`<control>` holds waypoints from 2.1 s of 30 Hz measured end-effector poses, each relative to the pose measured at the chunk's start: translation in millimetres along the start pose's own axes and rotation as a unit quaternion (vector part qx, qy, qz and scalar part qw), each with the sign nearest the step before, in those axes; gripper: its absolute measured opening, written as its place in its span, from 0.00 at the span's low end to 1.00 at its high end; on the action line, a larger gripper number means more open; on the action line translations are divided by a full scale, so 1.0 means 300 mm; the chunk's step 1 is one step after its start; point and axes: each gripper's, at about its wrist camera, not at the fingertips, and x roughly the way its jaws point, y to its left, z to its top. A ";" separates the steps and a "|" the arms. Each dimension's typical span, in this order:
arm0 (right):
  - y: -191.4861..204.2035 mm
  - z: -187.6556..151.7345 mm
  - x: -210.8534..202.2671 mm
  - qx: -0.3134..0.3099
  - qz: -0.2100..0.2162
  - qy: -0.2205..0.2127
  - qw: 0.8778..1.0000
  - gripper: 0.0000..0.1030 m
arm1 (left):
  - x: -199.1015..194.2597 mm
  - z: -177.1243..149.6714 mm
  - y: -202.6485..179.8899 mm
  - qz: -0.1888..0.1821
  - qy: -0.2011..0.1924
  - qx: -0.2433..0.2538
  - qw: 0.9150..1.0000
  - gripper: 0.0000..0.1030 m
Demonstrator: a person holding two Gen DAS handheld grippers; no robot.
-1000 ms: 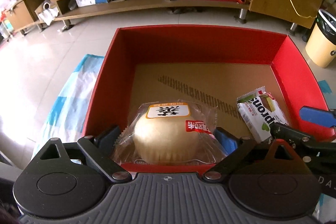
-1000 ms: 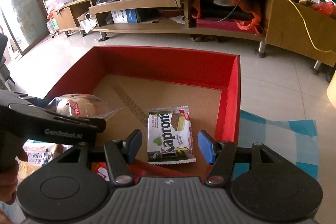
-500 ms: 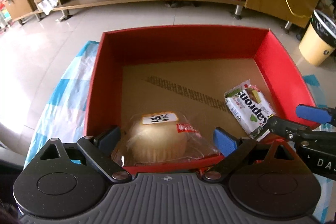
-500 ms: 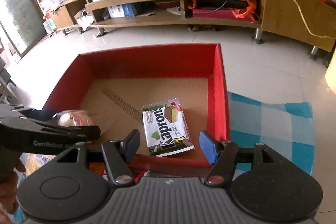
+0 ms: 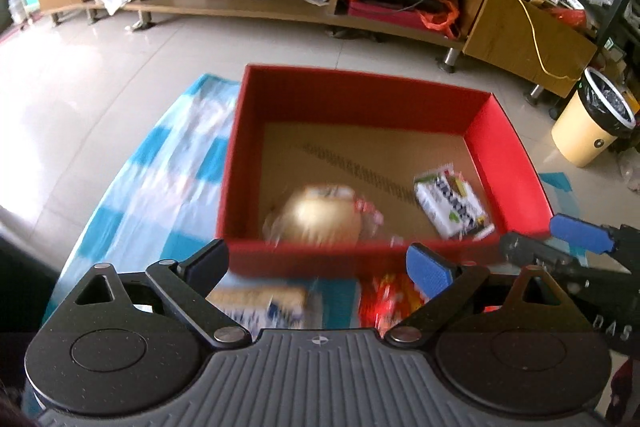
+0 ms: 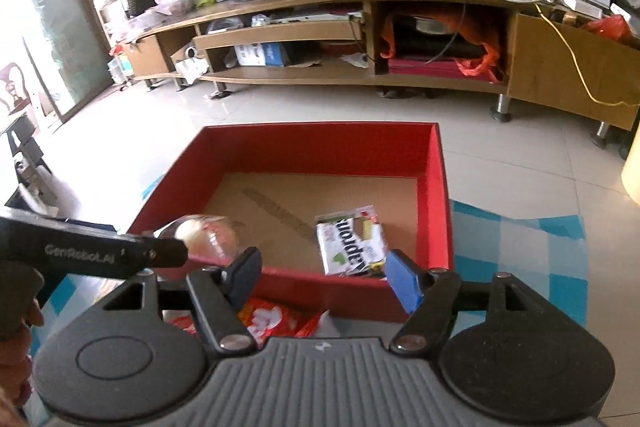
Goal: Organize snacks
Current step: 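Withdraw both open tools from the red box back over the snacks, then grasp the sausage vacuum pack with the right tool while the left tool grasps the waffle pack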
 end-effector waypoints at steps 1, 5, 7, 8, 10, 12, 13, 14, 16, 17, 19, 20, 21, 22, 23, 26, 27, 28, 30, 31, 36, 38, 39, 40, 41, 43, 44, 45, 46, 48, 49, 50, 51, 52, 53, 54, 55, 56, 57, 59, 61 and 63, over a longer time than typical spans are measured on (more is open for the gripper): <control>0.008 -0.006 -0.011 -0.003 0.002 0.000 1.000 0.66 | -0.013 -0.018 0.012 -0.002 0.005 -0.006 1.000 0.95; 0.037 -0.039 -0.051 -0.008 0.013 -0.004 1.000 0.66 | -0.054 -0.106 0.056 0.001 0.027 -0.025 0.999 0.95; 0.047 -0.062 -0.065 -0.011 0.020 0.001 1.000 0.66 | -0.073 -0.154 0.070 0.001 0.035 -0.028 0.999 0.96; 0.051 -0.075 -0.072 -0.012 0.021 0.003 1.000 0.66 | -0.080 -0.177 0.075 0.001 0.039 -0.031 0.999 0.96; 0.053 -0.095 -0.083 -0.010 0.021 0.008 1.000 0.66 | -0.086 -0.225 0.083 -0.002 0.053 -0.036 0.998 0.96; 0.056 -0.116 -0.094 -0.006 0.028 0.015 0.999 0.66 | -0.089 -0.263 0.085 -0.006 0.065 -0.042 0.997 0.96; 0.058 -0.127 -0.100 -0.005 0.031 0.018 0.999 0.66 | -0.092 -0.278 0.086 -0.004 0.068 -0.043 0.997 0.97; 0.062 -0.140 -0.106 -0.005 0.033 0.021 0.999 0.66 | -0.096 -0.297 0.087 0.000 0.069 -0.044 0.997 0.98; 0.071 -0.165 -0.121 -0.008 0.035 0.024 0.999 0.66 | -0.094 -0.308 0.084 0.003 0.068 -0.040 0.997 0.99; 0.074 -0.176 -0.129 -0.008 0.037 0.026 0.999 0.66 | -0.087 -0.309 0.077 0.004 0.069 -0.034 0.997 0.99; 0.075 -0.193 -0.142 -0.009 0.042 0.029 0.999 0.66 | -0.080 -0.317 0.068 0.003 0.069 -0.025 0.997 1.00; 0.075 -0.199 -0.148 -0.009 0.042 0.030 0.999 0.66 | -0.078 -0.322 0.061 0.001 0.069 -0.021 0.997 1.00; 0.075 -0.208 -0.155 -0.009 0.041 0.030 0.999 0.66 | -0.073 -0.323 0.052 0.000 0.068 -0.015 0.998 1.00; 0.070 -0.215 -0.160 -0.008 0.041 0.032 0.999 0.67 | -0.068 -0.325 0.041 -0.002 0.067 -0.008 0.998 1.00; 0.065 -0.222 -0.163 -0.005 0.041 0.034 0.999 0.67 | -0.063 -0.328 0.028 -0.005 0.068 0.001 0.998 1.00; 0.049 -0.236 -0.164 0.002 0.040 0.038 0.998 0.67 | -0.046 -0.338 -0.008 -0.014 0.076 0.027 0.997 1.00; 0.046 -0.239 -0.162 0.004 0.040 0.040 0.998 0.67 | -0.038 -0.342 -0.020 -0.011 0.078 0.038 0.996 1.00; 0.042 -0.241 -0.159 0.006 0.039 0.042 0.998 0.67 | -0.029 -0.347 -0.032 -0.001 0.078 0.050 0.996 1.00; 0.037 -0.242 -0.152 0.008 0.039 0.046 0.998 0.67 | -0.012 -0.354 -0.040 0.007 0.083 0.063 0.995 1.00; 0.037 -0.242 -0.152 0.008 0.039 0.048 0.998 0.67 | -0.012 -0.357 -0.038 0.003 0.085 0.063 0.994 1.00; 0.042 -0.246 -0.140 0.007 0.044 0.054 0.998 0.67 | 0.004 -0.363 -0.009 -0.004 0.097 0.061 0.993 1.00; 0.050 -0.252 -0.133 0.002 0.047 0.060 0.997 0.67 | 0.011 -0.366 0.015 -0.007 0.105 0.046 0.993 0.99; 0.056 -0.257 -0.130 -0.001 0.048 0.063 0.997 0.67 | 0.008 -0.367 0.024 -0.006 0.105 0.040 0.994 0.94; 0.061 -0.261 -0.129 -0.003 0.049 0.066 0.997 0.67 | -0.002 -0.368 0.030 -0.006 0.101 0.039 0.994 0.89; 0.067 -0.266 -0.130 -0.006 0.050 0.067 0.996 0.67 | -0.013 -0.369 0.034 -0.010 0.098 0.040 0.994 0.86; 0.079 -0.277 -0.137 -0.008 0.054 0.068 0.996 0.67 | -0.032 -0.374 0.042 -0.010 0.094 0.040 0.995 0.81; 0.086 -0.286 -0.142 -0.009 0.056 0.069 0.996 0.67 | -0.040 -0.379 0.047 -0.009 0.094 0.039 0.995 0.80; 0.091 -0.294 -0.147 -0.008 0.056 0.071 0.996 0.67 | -0.047 -0.384 0.052 -0.008 0.094 0.038 0.995 0.79; 0.095 -0.303 -0.152 -0.007 0.057 0.073 0.996 0.67 | -0.055 -0.389 0.057 -0.007 0.093 0.039 0.995 0.79; 0.101 -0.328 -0.164 -0.003 0.058 0.079 0.995 0.67 | -0.073 -0.399 0.063 -0.006 0.095 0.046 0.994 0.84; 0.102 -0.341 -0.170 -0.002 0.058 0.081 0.995 0.67 | -0.081 -0.406 0.064 -0.008 0.096 0.051 0.994 0.87; 0.104 -0.356 -0.177 -0.001 0.057 0.083 0.995 0.67 | -0.089 -0.414 0.064 -0.014 0.097 0.057 0.994 0.89; 0.105 -0.369 -0.181 0.000 0.058 0.087 0.995 0.67 | -0.101 -0.426 0.061 -0.017 0.097 0.067 0.993 0.92; 0.106 -0.379 -0.184 0.000 0.059 0.091 0.994 0.67 | -0.112 -0.438 0.053 -0.016 0.095 0.080 0.992 0.95; 0.106 -0.388 -0.184 0.000 0.059 0.095 0.994 0.67 | -0.124 -0.455 0.043 -0.013 0.094 0.097 0.991 0.96; 0.107 -0.395 -0.183 -0.001 0.059 0.098 0.993 0.67 | -0.135 -0.474 0.032 -0.009 0.095 0.120 0.988 0.96; 0.106 -0.399 -0.181 -0.002 0.058 0.101 0.993 0.67 | -0.147 -0.495 0.023 -0.006 0.098 0.143 0.985 0.96; 0.104 -0.401 -0.179 -0.003 0.058 0.104 0.993 0.67 | -0.156 -0.517 0.014 -0.004 0.101 0.164 0.981 0.96; 0.101 -0.401 -0.178 -0.003 0.058 0.104 0.993 0.67 | -0.167 -0.536 0.007 0.004 0.098 0.179 0.979 0.96; 0.094 -0.398 -0.178 0.000 0.059 0.105 0.993 0.67 | -0.180 -0.550 -0.004 0.020 0.086 0.203 0.975 0.96; 0.093 -0.394 -0.180 0.002 0.062 0.103 0.993 0.67 | -0.170 -0.535 -0.011 0.024 0.079 0.207 0.975 0.99; 0.098 -0.392 -0.180 0.000 0.066 0.102 0.993 0.67 | -0.139 -0.507 -0.009 0.010 0.087 0.182 0.979 1.00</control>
